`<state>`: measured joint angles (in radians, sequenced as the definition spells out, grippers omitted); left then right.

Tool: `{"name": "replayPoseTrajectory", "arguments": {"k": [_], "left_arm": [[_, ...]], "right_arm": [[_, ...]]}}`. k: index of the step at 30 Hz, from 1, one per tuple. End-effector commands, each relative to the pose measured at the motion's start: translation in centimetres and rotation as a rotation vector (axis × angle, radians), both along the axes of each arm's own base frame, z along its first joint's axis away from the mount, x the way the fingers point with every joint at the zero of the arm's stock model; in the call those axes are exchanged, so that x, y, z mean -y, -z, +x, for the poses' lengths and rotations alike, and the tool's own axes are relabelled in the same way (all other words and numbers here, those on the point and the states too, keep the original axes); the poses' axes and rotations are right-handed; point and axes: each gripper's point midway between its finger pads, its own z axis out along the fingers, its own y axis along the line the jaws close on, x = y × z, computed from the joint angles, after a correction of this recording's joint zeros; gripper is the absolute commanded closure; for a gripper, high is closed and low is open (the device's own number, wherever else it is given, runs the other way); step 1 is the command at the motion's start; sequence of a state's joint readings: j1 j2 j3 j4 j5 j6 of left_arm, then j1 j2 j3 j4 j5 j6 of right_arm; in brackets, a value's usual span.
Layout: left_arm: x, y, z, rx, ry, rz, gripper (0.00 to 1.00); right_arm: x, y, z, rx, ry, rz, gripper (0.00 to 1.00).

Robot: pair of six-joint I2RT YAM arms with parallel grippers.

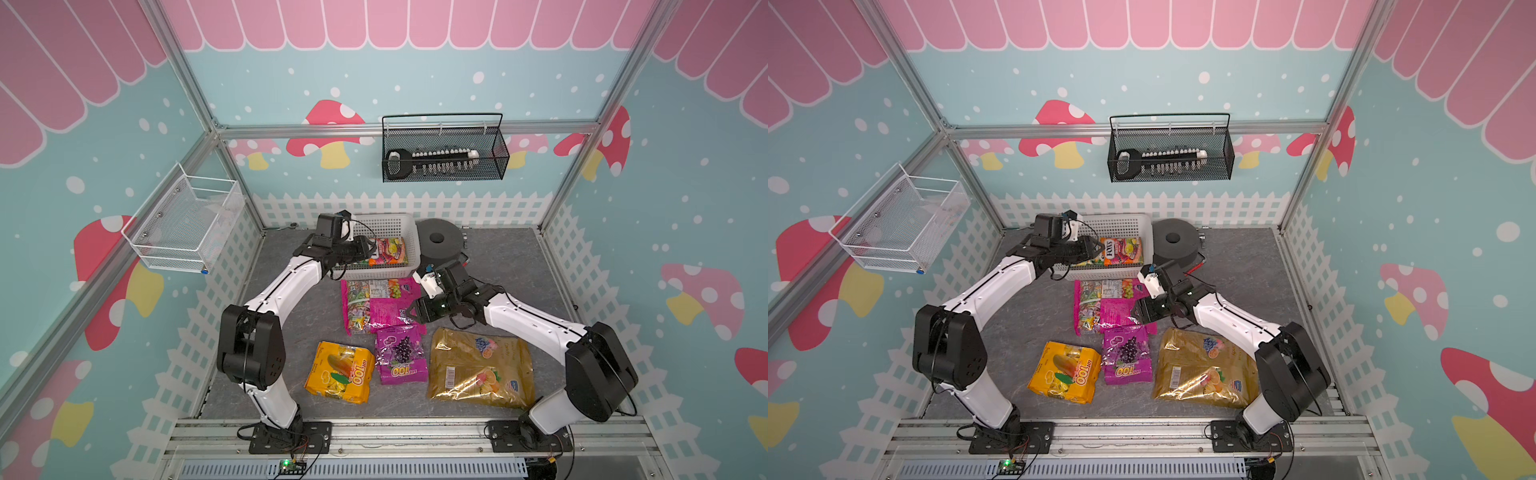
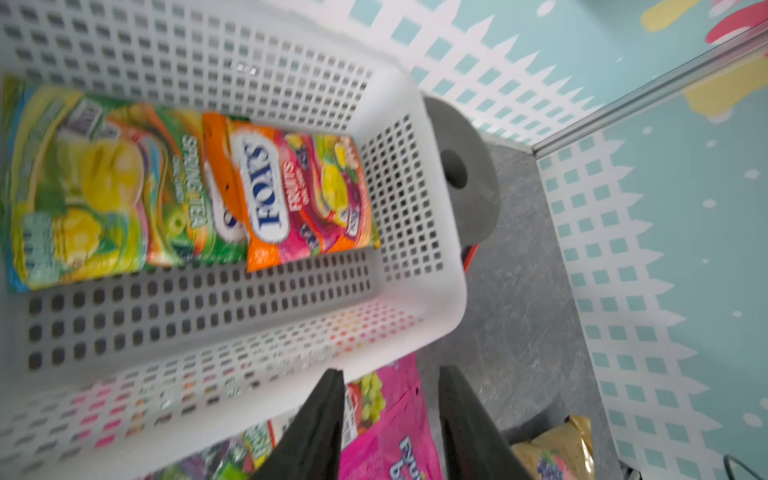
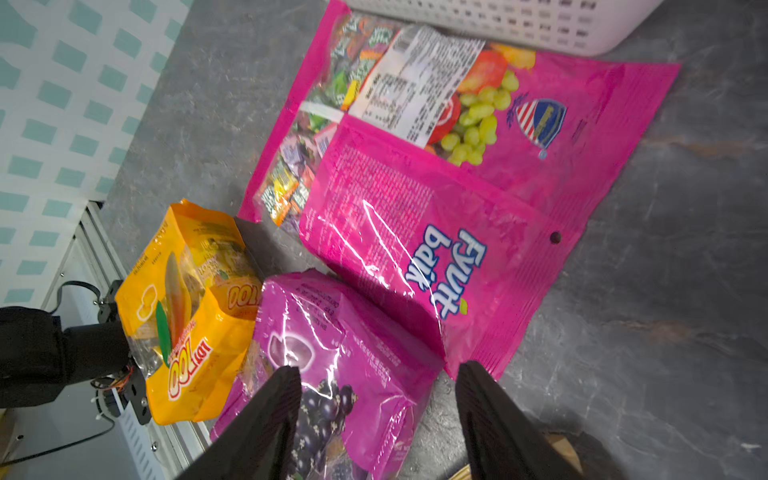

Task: Put the candies in the basket
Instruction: Place the candy in the basket, then pick up the candy at the center of the board.

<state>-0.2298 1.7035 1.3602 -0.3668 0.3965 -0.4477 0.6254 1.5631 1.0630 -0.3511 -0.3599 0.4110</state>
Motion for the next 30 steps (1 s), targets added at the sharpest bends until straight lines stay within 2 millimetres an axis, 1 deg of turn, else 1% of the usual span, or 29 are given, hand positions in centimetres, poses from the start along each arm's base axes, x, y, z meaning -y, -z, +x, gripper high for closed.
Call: {"name": "replayPoseTrajectory", "arguments": {"k": [1, 4, 6, 9, 11, 14, 16, 19, 22, 25, 30], "left_arm": [[-1.8, -0.5, -1.8, 0.026, -0.015, 0.041, 0.52], [-3.2, -0.3, -2.8, 0.053, -0.041, 0.103, 0.47], [-4.0, 0.1, -3.0, 0.058, -0.062, 0.142, 0.45], [-4.4, 0.7, -3.1, 0.070, -0.065, 0.174, 0.43], [-4.1, 0.4, -3.2, 0.107, -0.041, 0.176, 0.42], [-3.7, -0.8, -3.4, 0.174, -0.025, 0.167, 0.42], [-3.8, -1.2, -3.2, 0.201, -0.032, 0.178, 0.41], [-4.0, -0.8, -3.0, 0.204, -0.032, 0.196, 0.41], [-3.9, -0.2, -2.9, 0.191, -0.030, 0.194, 0.41], [-3.8, -0.3, -2.8, 0.195, -0.031, 0.187, 0.41], [-3.9, -0.7, -2.4, 0.213, -0.044, 0.190, 0.41]], "right_arm": [[0.4, 3.0, -2.3, -0.107, -0.038, -0.065, 0.34], [0.4, 4.5, -3.5, -0.170, -0.059, -0.091, 0.35], [0.5, 5.1, -3.9, -0.191, -0.064, -0.099, 0.36], [0.2, 5.4, -3.9, -0.206, -0.075, -0.095, 0.39], [0.0, 5.6, -3.7, -0.212, -0.079, -0.098, 0.43], [0.2, 6.4, -3.4, -0.222, -0.064, -0.125, 0.48], [0.3, 6.6, -3.3, -0.234, -0.060, -0.142, 0.59], [0.2, 6.4, -3.4, -0.241, -0.062, -0.140, 0.71], [0.3, 5.6, -3.4, -0.230, -0.055, -0.137, 0.77], [0.6, 4.9, -3.4, -0.214, -0.044, -0.140, 0.85], [1.2, 5.0, -4.0, -0.233, -0.031, -0.155, 0.90]]}}
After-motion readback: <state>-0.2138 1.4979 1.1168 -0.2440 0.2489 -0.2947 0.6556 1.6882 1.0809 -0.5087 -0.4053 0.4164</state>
